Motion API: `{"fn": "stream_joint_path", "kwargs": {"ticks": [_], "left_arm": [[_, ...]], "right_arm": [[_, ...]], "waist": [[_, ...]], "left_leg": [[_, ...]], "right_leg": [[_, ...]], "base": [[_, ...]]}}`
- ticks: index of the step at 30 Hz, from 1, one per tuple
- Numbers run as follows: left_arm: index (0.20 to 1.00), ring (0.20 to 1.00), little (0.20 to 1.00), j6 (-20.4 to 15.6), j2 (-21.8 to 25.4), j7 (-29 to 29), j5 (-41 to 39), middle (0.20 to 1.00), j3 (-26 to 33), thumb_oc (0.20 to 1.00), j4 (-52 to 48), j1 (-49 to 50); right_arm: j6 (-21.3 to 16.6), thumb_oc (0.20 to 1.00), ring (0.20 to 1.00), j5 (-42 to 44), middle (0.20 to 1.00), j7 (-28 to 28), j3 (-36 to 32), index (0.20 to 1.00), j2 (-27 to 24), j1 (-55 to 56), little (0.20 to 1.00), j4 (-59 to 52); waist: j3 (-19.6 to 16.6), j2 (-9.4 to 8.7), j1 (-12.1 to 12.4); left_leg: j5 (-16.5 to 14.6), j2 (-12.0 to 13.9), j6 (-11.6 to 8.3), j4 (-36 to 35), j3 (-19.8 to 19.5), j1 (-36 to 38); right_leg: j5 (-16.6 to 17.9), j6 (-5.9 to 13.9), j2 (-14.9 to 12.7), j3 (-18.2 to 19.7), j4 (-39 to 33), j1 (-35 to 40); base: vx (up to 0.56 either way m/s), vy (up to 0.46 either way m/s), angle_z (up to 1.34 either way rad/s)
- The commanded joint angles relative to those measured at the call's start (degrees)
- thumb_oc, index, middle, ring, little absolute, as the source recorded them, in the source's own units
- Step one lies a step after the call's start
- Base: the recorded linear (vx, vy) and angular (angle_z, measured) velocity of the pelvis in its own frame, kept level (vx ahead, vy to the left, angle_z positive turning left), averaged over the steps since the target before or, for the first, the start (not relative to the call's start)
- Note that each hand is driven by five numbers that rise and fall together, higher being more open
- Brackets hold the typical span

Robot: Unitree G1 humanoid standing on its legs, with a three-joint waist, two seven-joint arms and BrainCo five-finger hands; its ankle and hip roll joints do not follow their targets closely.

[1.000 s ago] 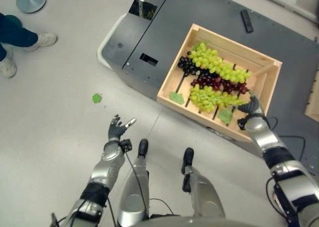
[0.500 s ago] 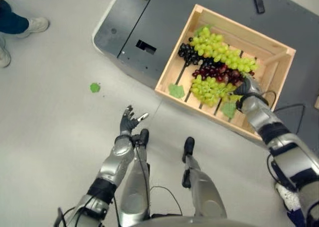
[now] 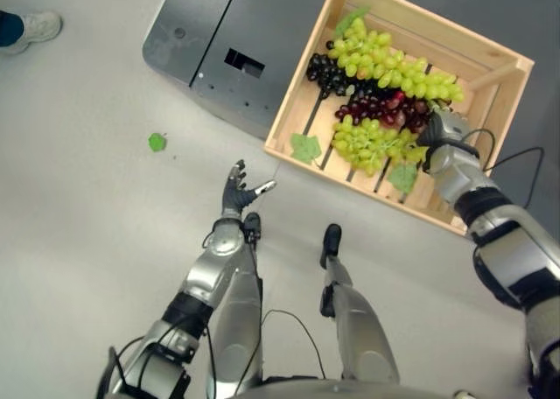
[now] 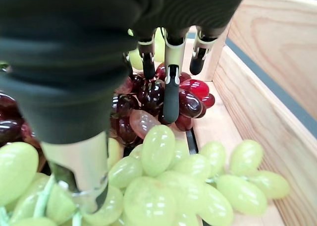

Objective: Pick up the fruits from the basket on one side to the basket on the other side

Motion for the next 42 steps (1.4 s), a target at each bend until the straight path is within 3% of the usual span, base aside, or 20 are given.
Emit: {"fn": "stream_joint_path", "kwargs": {"ticks": [1, 10, 16, 22, 42], "left_arm": [[1.000, 1.000, 1.000, -1.41, -0.38, 0.63, 2.73, 1.000, -0.59, 1.000, -3.41, 0.14], [1.000, 1.000, 1.000, -1.01, -1.17, 1.24, 2.37, 1.000, -0.96, 1.000, -2.17, -0.88], [1.000, 1.000, 1.000, -1.14, -2.07, 3.39, 1.37, 1.000, -1.39, 1.000, -2.55, -1.30], [1.000, 1.000, 1.000, -1.13, -2.01, 4.69, 0.90, 1.000, -2.32, 1.000, -2.36, -1.72], [1.000, 1.000, 1.000, -1.69, -1.23, 6.63, 0.35, 1.000, -2.97, 1.000, -3.25, -1.55]], "right_arm": [[-0.37, 1.000, 1.000, -1.24, 1.000, 3.36, 4.82, 1.000, 1.65, -0.51, 1.000, 5.00], [-0.62, 1.000, 1.000, 0.39, 1.000, 2.62, 3.45, 1.000, 5.58, 1.36, 1.000, 6.43], [-0.56, 1.000, 1.000, 4.38, 1.000, -3.96, -1.04, 1.000, 5.96, 1.89, 1.000, 3.84], [-0.47, 1.000, 1.000, 6.78, 1.000, -6.71, -1.85, 1.000, 6.21, 0.14, 1.000, 3.72], [-0.68, 1.000, 1.000, 8.30, 1.000, -7.41, -0.44, 1.000, 7.48, -2.95, 1.000, 5.26]], "waist": [[-0.03, -1.15, 0.20], [-0.03, -0.93, 0.18], [-0.03, -0.67, -0.37], [-0.03, -0.28, -0.07], [-0.03, 0.23, 1.34]], "left_leg": [[-0.91, 0.99, -2.67, 0.53, 0.34, -1.74], [-0.50, 0.88, -2.69, 0.25, -0.06, -3.17], [-1.88, 0.04, -2.19, 1.74, 0.73, -3.83], [-2.03, -0.06, -2.08, 1.87, 0.83, -4.77], [-2.16, -0.38, -1.46, 2.52, -0.33, -7.81]], "right_leg": [[-4.96, 2.05, -2.72, 1.53, 3.95, -4.76], [-4.87, 1.97, -2.49, 1.34, 3.90, -6.08], [-5.39, 1.89, -2.93, 1.58, 5.10, -6.89], [-5.40, 1.98, -3.04, 1.31, 5.44, -7.91], [-6.76, 2.11, -4.11, -0.14, 9.70, -11.72]], "base": [[0.00, 0.000, 0.00], [0.00, 0.000, 0.00], [0.00, 0.012, -0.02], [0.00, 0.000, 0.00], [0.00, 0.004, 0.03]]}}
